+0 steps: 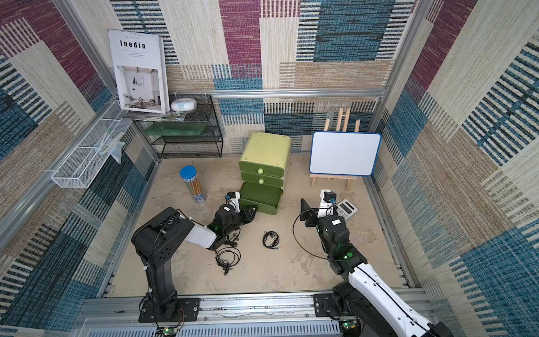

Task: Place the wired earphones into the drawer by color
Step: Open the drawer in the storage box.

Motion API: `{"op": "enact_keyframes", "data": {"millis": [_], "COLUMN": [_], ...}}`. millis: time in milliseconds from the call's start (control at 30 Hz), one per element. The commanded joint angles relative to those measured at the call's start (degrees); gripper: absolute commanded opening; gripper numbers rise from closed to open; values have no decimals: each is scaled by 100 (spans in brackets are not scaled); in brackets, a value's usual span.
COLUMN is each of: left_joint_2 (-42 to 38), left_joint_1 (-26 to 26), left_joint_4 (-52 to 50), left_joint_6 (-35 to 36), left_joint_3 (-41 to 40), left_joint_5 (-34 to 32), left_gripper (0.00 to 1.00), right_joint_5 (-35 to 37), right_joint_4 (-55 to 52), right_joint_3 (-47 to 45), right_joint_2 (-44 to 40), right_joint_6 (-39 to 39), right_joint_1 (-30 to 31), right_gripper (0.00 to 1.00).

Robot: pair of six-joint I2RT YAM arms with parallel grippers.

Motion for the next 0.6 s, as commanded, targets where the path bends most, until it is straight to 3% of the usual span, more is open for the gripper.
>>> {"op": "enact_keyframes", "data": {"millis": [0,200,267,500,567], "left_joint_2": [-86,-287,-309,-566,-761], "left_joint_1": [-32,-42,-42,-42,-42], "left_joint_4": [173,-63,-164,-664,-919], "left_joint_6": [76,136,129,106,152], "left_joint_3": [-59,-157,-161,-205,-234], "left_joint_5": [-122,-220,-248,-384,-435], "left_gripper": [20,20,25,57,62], "right_joint_5": [9,-31,-67,-499,-637], "right_joint_4": [30,-5,-62,-385,-485], "right_joint_3": [10,27,45,67,87], "right_joint_2": [8,17,17,-29,22], "right_joint_6": [22,22,30,-101,-84], "right_joint_1": [9,9,8,5,6], "right_gripper": [84,84,84,84,84]}}
